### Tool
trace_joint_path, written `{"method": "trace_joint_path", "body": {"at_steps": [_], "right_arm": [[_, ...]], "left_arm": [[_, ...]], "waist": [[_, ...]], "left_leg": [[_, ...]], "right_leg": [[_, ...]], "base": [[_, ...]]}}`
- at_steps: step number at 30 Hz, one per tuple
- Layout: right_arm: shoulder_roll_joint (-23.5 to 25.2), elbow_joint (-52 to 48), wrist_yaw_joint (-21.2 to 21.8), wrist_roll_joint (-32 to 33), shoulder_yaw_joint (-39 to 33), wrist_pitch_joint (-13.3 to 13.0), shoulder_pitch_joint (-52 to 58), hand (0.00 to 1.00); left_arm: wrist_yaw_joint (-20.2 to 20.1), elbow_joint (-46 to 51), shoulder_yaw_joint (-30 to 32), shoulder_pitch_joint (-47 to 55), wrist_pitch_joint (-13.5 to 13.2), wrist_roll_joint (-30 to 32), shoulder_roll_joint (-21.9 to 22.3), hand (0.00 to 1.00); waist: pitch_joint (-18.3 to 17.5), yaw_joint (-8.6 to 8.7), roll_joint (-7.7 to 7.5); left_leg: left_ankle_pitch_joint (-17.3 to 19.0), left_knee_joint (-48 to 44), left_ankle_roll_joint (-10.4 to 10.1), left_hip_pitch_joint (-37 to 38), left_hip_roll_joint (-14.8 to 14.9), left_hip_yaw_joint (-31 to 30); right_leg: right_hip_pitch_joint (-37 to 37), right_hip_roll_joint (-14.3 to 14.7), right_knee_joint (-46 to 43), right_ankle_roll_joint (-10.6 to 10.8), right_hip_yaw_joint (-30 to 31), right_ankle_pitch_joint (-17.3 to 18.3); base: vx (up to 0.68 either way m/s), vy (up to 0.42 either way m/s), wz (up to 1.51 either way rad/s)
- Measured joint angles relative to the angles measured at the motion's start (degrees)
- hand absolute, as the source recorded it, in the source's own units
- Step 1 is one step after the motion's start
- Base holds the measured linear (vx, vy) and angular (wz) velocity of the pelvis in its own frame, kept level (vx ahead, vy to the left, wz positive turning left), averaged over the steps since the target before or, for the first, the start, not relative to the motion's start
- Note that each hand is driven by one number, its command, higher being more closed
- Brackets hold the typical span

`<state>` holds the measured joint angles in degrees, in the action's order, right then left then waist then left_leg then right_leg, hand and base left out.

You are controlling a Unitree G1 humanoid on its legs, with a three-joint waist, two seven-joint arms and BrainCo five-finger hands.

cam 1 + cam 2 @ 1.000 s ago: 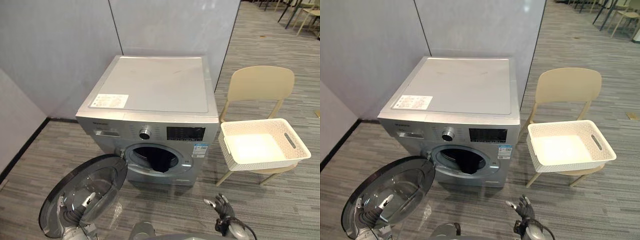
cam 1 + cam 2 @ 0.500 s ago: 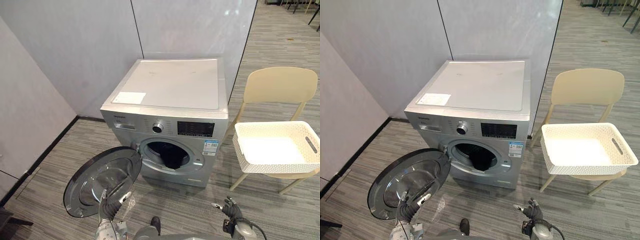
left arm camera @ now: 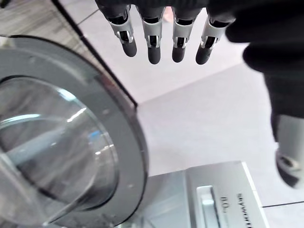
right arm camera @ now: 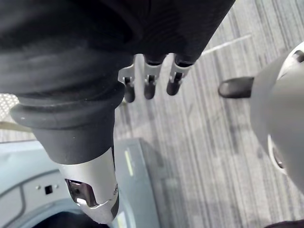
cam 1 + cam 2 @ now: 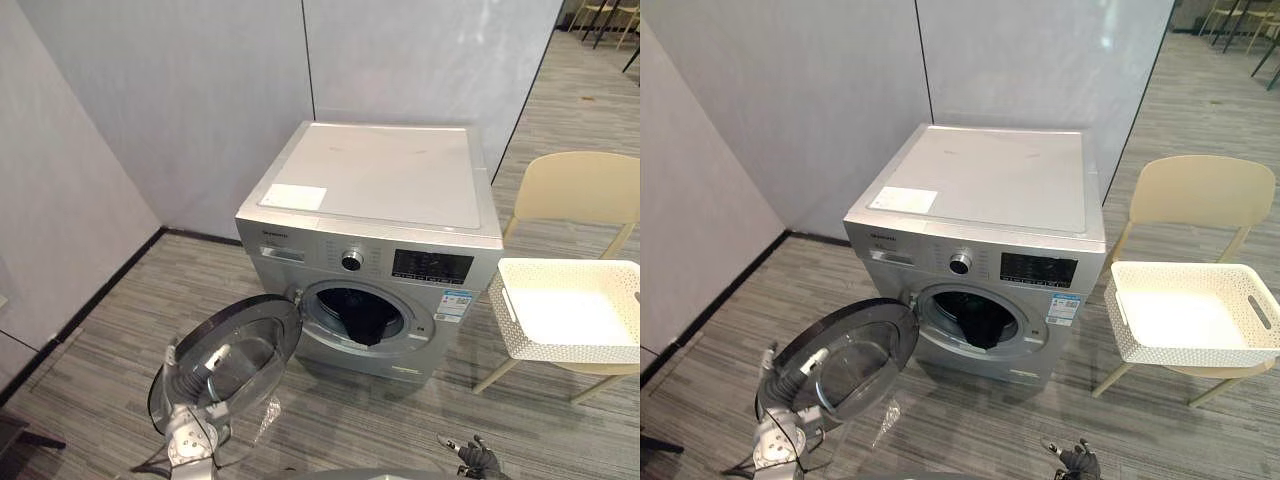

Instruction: Pick up the laundry basket with both hands and put the clothes into the washing machine.

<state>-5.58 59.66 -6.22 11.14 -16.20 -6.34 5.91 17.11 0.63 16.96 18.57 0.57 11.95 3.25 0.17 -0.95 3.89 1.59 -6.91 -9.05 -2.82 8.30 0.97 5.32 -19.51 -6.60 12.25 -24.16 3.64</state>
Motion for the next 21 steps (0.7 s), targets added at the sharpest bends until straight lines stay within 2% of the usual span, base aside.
{"method": "trace_joint_path", "body": {"at_steps": [2, 4, 7, 10, 14, 17, 19, 21], "right_arm": [[-1.4, 0.2, 0.5, -0.5, 0.4, 0.1, 0.2, 0.00], [-1.6, 0.4, 1.3, -1.0, 0.6, 0.6, 1.8, 0.00], [-1.8, 0.3, 2.3, -2.9, 1.4, 0.7, 2.9, 0.00], [-2.2, 0.3, 3.7, -4.6, 3.1, 0.7, 3.6, 0.00], [-2.3, -0.1, 4.9, -5.1, 4.4, 1.6, 3.5, 0.00], [-2.4, -2.7, 5.3, -5.2, 5.8, 1.8, 3.4, 0.00], [-2.7, -3.9, 5.2, -5.1, 6.2, 1.8, 2.4, 0.00], [-3.1, -5.5, 5.0, -4.7, 7.1, 1.4, 1.6, 0.00]], "left_arm": [[0.8, 1.2, 3.9, 0.3, 0.4, 0.4, 0.5, 0.00], [1.0, 4.7, 7.8, 0.4, 0.4, 1.4, 0.6, 0.00], [2.6, 7.3, 14.6, 0.3, 0.8, 2.9, 0.4, 0.00], [3.2, 6.3, 20.4, -1.7, 2.7, 3.5, -0.4, 0.00], [4.2, -5.0, 29.9, -8.6, 5.4, 3.1, -8.0, 0.00], [4.3, -18.3, 34.7, -12.0, 7.0, 1.4, -18.1, 0.00], [4.0, -24.3, 35.2, -14.5, 7.0, -0.3, -23.2, 0.00], [2.5, -31.9, 35.2, -18.3, 6.0, -3.8, -29.4, 0.00]], "waist": [[-0.2, -0.14, 2.28], [-0.2, -0.12, 2.73], [-0.5, -0.19, 2.17], [-1.1, -0.48, 1.32], [-1.3, -1.45, 0.22], [-1.1, -1.47, -1.77], [-0.6, -1.66, -3.27], [1.7, -1.75, -4.50]], "left_leg": [[-0.8, 3.1, -0.1, 1.3, 0.7, 2.3], [-1.6, 6.2, -0.7, 3.2, 0.9, 2.7], [-2.2, 7.9, -1.0, 4.4, 1.5, 4.6], [-2.6, 8.0, -0.8, 4.3, 1.7, 5.3], [-2.6, 8.0, -0.8, 4.4, 1.7, 5.6], [-2.6, 7.8, -0.8, 2.3, 1.7, 5.6], [-2.6, 6.6, -0.8, -0.7, 2.0, 5.2], [-2.9, 4.6, -0.6, -3.8, 2.5, 4.4]], "right_leg": [[-1.7, 0.8, 0.8, 0.4, 3.0, -0.3], [-1.7, 1.6, 2.2, 0.4, 4.6, -0.9], [-1.9, 2.9, 5.1, -0.1, 6.8, -3.6], [-1.9, 3.4, 6.5, 0.3, 7.3, -4.9], [-1.7, 3.4, 6.6, 0.3, 7.5, -4.9], [-3.8, 3.4, 6.3, 0.3, 7.6, -4.9], [-6.4, 3.4, 5.3, 0.2, 7.5, -4.9], [-8.9, 3.6, 3.4, -0.2, 7.3, -4.7]], "base": [[-0.12, -0.020, -0.46], [-0.04, -0.032, -0.36], [0.03, -0.021, -0.41], [0.07, -0.015, -0.17], [0.03, -0.003, -0.03], [-0.04, -0.005, 0.00], [-0.06, -0.011, 0.07], [-0.07, -0.028, 0.15]]}}
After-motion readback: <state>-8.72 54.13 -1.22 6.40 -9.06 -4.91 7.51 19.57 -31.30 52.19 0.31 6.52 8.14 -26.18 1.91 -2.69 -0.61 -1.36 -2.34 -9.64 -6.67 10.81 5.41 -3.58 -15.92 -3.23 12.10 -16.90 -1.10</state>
